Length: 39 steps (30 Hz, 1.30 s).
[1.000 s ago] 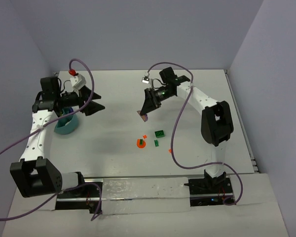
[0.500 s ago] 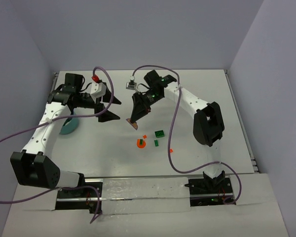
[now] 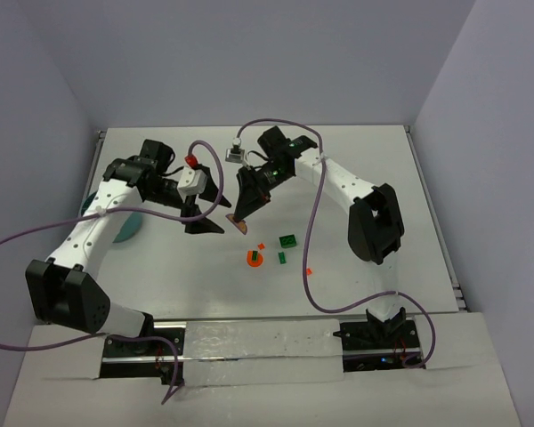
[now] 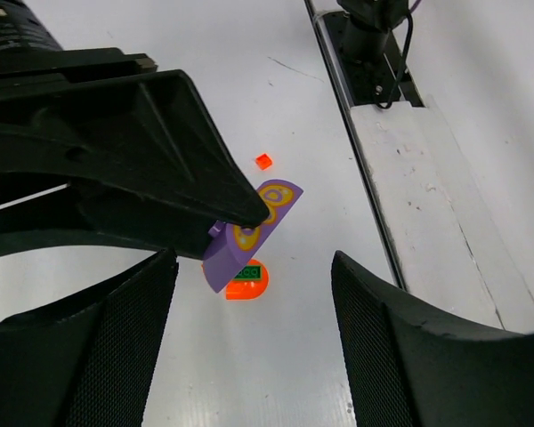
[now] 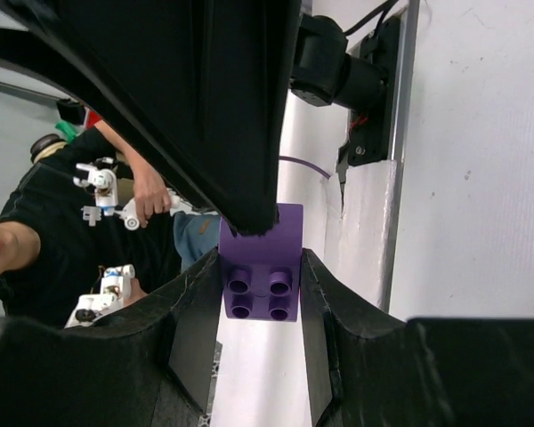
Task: Sort the legos into containers by color
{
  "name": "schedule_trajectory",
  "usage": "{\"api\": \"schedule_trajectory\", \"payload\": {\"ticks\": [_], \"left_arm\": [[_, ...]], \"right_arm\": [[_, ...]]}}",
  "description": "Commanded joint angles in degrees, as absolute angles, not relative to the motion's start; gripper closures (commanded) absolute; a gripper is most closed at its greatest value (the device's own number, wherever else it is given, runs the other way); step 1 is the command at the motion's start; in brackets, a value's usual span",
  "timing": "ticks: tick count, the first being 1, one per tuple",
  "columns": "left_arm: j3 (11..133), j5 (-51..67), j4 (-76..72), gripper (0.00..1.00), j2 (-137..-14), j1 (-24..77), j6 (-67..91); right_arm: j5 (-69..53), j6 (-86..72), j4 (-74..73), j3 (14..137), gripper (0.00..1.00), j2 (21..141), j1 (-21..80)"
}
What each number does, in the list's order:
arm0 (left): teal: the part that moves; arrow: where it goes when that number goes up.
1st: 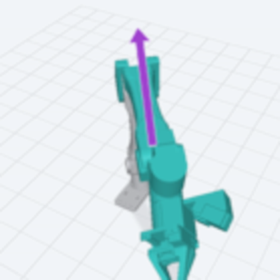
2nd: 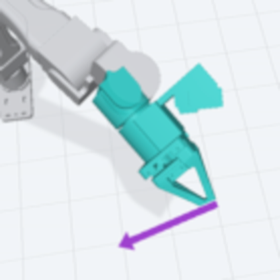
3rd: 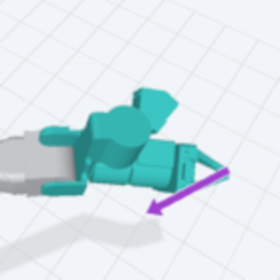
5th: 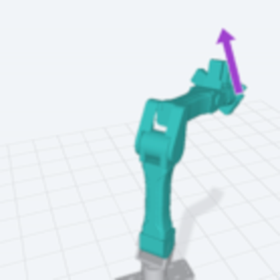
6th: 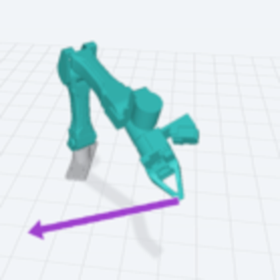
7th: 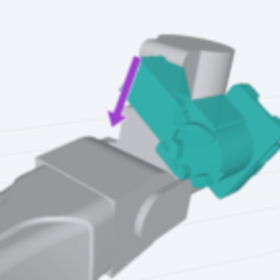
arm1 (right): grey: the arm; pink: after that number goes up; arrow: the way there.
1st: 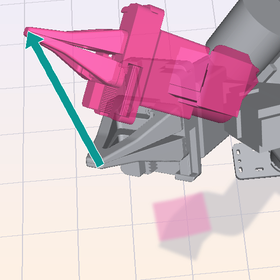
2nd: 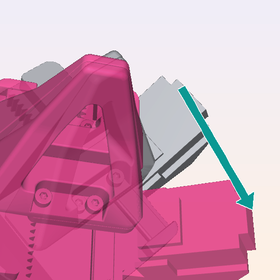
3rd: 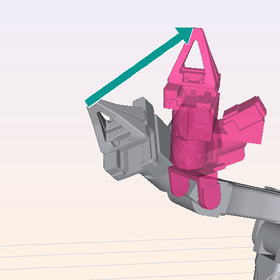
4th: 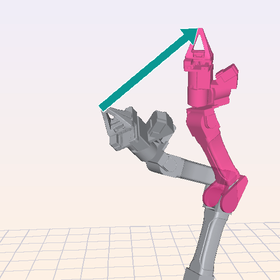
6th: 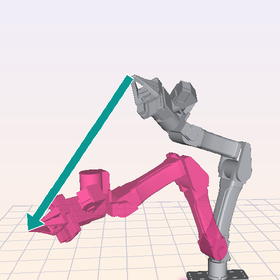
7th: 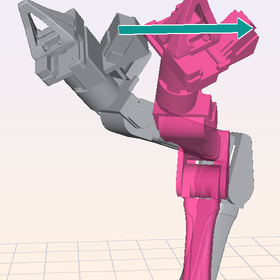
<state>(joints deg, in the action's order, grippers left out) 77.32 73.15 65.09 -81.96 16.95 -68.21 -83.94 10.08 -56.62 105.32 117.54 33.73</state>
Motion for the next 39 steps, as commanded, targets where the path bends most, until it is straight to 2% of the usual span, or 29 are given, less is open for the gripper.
{"api": "schedule_trajectory", "payload": {"ticks": [1, 4, 8, 14, 21, 24, 27, 29, 30, 35, 39], "left_arm": [[80.23, 73.56, 67.87, 0.25, -82.75, 18.53, -73.03], [80.60, 73.48, 68.13, 0.29, -82.97, 18.88, -73.48], [79.61, 73.04, 67.59, 0.38, -82.97, 19.69, -73.56], [79.73, 72.31, 66.06, 0.63, -83.14, 20.49, -72.02], [78.78, 69.88, 61.73, 0.98, -82.12, 20.57, -65.23], [77.34, 67.97, 60.89, 1.00, -80.41, 20.38, -63.65], [76.20, 67.81, 61.04, 1.00, -78.97, 19.03, -62.45], [76.00, 67.69, 62.22, 1.00, -78.15, 17.35, -62.61], [75.94, 67.36, 62.93, 1.00, -77.82, 16.69, -63.21], [75.69, 64.32, 66.08, 1.00, -76.01, 11.54, -65.64], [77.09, 59.84, 69.69, 1.00, -76.02, 4.24, -68.54]], "right_arm": [[-92.99, 7.90, -54.35, 105.79, 0.98, 115.46, 34.13], [-92.99, 6.85, -53.33, 105.57, 0.99, 115.40, 34.19], [-92.99, 6.42, -53.26, 105.73, 1.00, 115.58, 34.36], [-92.99, 4.99, -52.10, 105.44, 1.00, 114.86, 34.72], [-93.08, 4.52, -51.86, 105.34, 1.00, 114.26, 34.80], [-93.08, 3.56, -50.98, 104.92, 1.00, 113.72, 34.81], [-92.99, 0.01, -48.44, 104.15, 0.79, 113.69, 34.81], [-92.99, -2.68, -46.88, 103.25, 0.42, 113.93, 34.69], [-92.99, -2.64, -46.93, 103.03, 0.33, 113.99, 34.64], [-92.99, -2.28, -46.69, 102.32, 0.12, 113.19, 33.61], [-91.67, -1.31, -47.37, 102.39, 0.11, 113.29, 31.11]]}}
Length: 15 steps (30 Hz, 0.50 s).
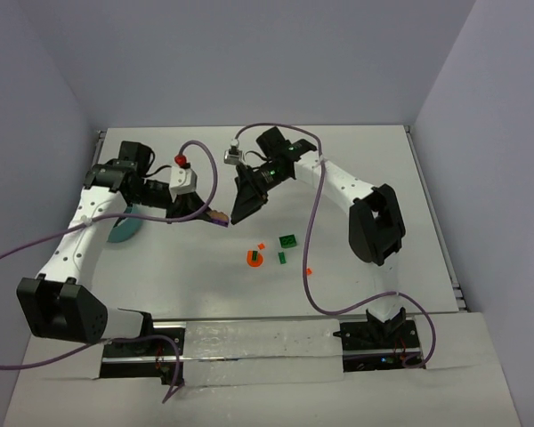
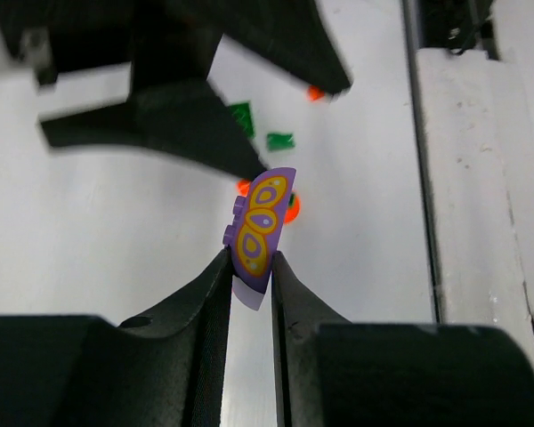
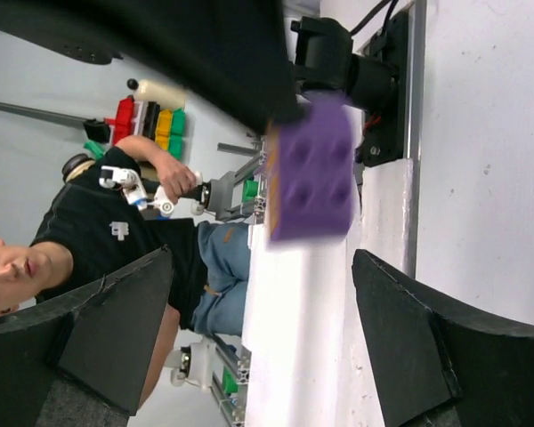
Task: Sort the legos into containers by color
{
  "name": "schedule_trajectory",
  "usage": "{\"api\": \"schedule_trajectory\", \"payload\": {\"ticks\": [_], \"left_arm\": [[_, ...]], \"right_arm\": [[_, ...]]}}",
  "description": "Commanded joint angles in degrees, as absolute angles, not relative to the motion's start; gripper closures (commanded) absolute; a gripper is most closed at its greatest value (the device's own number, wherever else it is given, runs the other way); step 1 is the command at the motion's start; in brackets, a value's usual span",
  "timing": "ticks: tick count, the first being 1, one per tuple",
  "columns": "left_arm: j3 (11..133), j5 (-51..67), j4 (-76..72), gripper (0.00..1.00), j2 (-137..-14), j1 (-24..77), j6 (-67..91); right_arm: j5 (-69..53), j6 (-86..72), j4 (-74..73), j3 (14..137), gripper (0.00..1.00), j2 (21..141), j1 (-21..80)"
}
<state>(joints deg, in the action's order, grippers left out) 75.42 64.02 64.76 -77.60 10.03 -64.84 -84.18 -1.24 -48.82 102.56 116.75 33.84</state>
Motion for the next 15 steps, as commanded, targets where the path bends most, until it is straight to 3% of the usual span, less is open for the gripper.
{"api": "schedule_trajectory", "payload": {"ticks": [1, 6, 15], "left_arm": [[78.32, 56.51, 70.16, 1.00, -76.03, 2.98, -68.71], [81.88, 40.31, 64.71, 1.00, -75.26, -6.55, -77.32], [89.15, 24.23, 57.37, 1.00, -81.47, -14.66, -96.84]], "right_arm": [[-90.50, -1.32, -47.30, 102.16, 0.10, 113.45, 30.57], [-73.49, -3.81, -44.69, 100.41, 0.10, 111.65, 28.05], [-72.51, -8.44, -38.94, 97.65, 0.09, 109.86, 25.41]]}}
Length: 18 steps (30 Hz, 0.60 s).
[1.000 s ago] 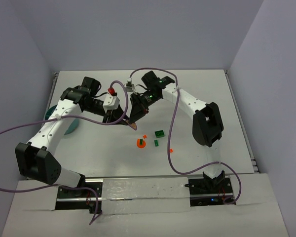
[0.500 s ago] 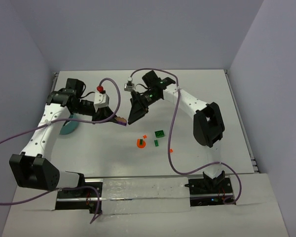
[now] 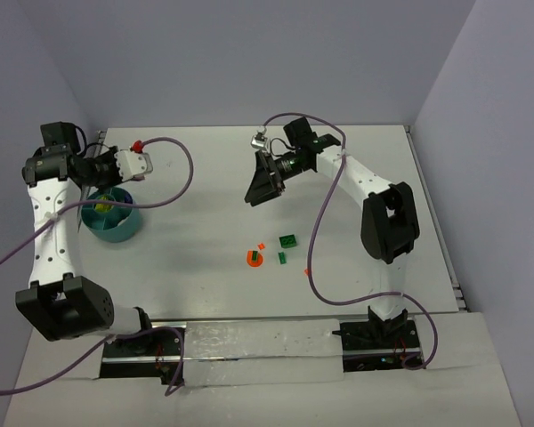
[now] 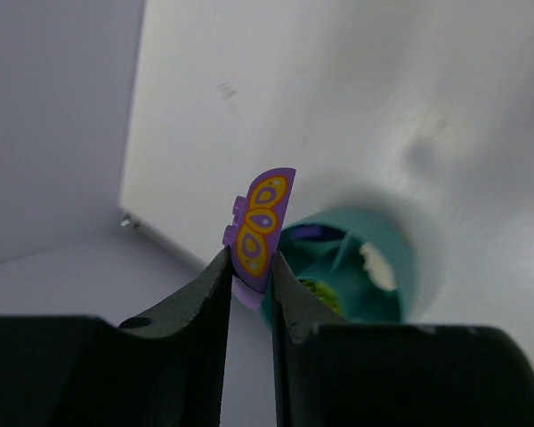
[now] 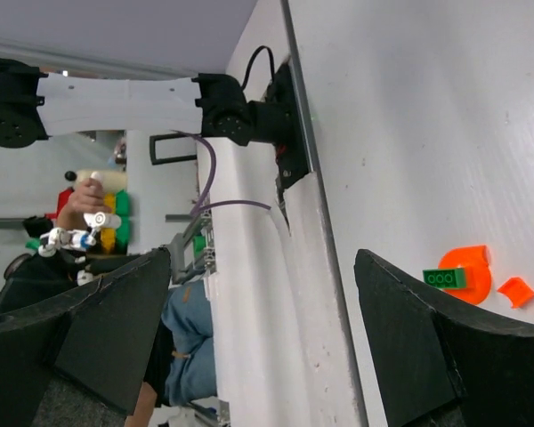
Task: Sort the legos into containers by color
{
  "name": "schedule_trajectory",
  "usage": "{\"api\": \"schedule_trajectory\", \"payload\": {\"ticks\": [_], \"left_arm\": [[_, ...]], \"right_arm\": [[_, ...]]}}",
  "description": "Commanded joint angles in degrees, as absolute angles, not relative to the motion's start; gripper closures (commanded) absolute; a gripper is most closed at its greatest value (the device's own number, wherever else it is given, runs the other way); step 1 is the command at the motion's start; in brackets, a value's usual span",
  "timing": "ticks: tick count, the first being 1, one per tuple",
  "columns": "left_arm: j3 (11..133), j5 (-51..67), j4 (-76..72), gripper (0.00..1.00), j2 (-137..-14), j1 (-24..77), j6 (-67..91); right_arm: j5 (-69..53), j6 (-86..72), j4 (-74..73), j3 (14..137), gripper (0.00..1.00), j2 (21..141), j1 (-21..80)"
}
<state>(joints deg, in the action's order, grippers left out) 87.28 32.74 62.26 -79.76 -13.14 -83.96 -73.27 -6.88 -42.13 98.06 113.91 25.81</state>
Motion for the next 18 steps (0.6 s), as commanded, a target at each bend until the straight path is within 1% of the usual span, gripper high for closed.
{"api": "schedule_trajectory", "payload": {"ticks": [1, 5, 10, 18], "left_arm": [[88.62, 23.51, 55.98, 1.00, -81.39, -14.93, -97.03], [86.74, 19.32, 51.14, 1.00, -82.56, -15.03, -105.11], [86.46, 16.44, 49.85, 1.00, -85.09, -15.03, -110.79], [86.92, 13.71, 55.68, 1.00, -88.24, -15.12, -118.78]], "right_arm": [[-72.59, -8.44, -38.94, 97.48, 0.09, 109.70, 25.32], [-73.14, -8.27, -38.93, 96.76, 0.09, 109.52, 24.96], [-73.87, -8.51, -38.86, 96.66, 0.10, 109.79, 24.68], [-74.42, -8.38, -38.85, 96.33, 0.09, 109.95, 24.46]]}}
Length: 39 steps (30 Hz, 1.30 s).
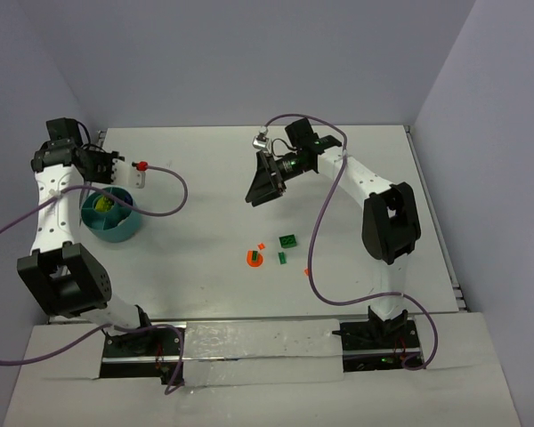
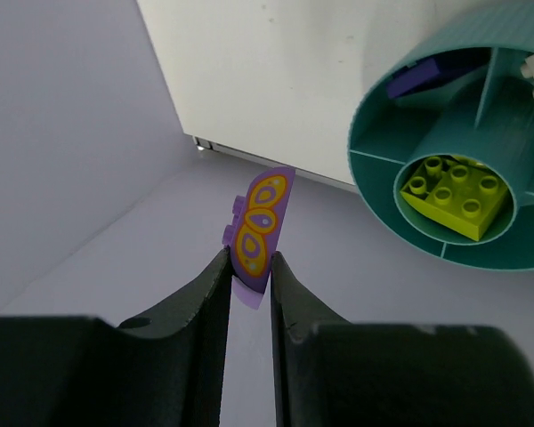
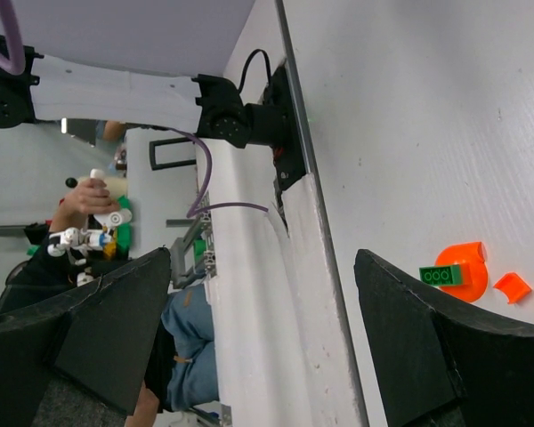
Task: Sort the legos into containers by color
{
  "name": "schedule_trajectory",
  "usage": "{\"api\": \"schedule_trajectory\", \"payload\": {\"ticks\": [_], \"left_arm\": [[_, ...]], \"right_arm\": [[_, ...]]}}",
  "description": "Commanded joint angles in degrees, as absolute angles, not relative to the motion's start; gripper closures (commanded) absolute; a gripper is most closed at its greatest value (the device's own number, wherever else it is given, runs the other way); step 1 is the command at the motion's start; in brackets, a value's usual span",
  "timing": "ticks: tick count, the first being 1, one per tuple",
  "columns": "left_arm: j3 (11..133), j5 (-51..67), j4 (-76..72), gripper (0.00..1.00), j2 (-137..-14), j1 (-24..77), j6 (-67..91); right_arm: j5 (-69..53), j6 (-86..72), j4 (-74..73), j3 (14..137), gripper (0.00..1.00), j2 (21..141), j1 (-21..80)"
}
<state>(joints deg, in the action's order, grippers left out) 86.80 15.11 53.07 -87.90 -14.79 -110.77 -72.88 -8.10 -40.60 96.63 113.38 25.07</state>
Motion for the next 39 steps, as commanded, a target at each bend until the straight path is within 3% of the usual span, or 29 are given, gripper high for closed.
{"api": "schedule_trajectory", "payload": {"ticks": [1, 9, 34, 39], "left_arm": [[86.74, 13.60, 56.83, 1.00, -88.39, -15.12, -119.78], [84.52, 12.51, 61.92, 0.98, -88.59, -14.89, -124.38], [70.67, 8.81, 44.75, 0.96, -85.52, -13.76, -135.46], [70.11, 8.20, 42.98, 0.83, -85.49, -13.71, -137.78]], "right_arm": [[-74.52, -8.39, -38.85, 96.29, 0.09, 110.03, 24.36], [-74.97, -8.53, -38.62, 95.66, 0.09, 110.09, 24.17], [-76.82, -9.80, -37.70, 94.97, 0.10, 110.65, 24.08], [-77.08, -9.76, -37.62, 94.75, 0.10, 110.57, 23.82]]}}
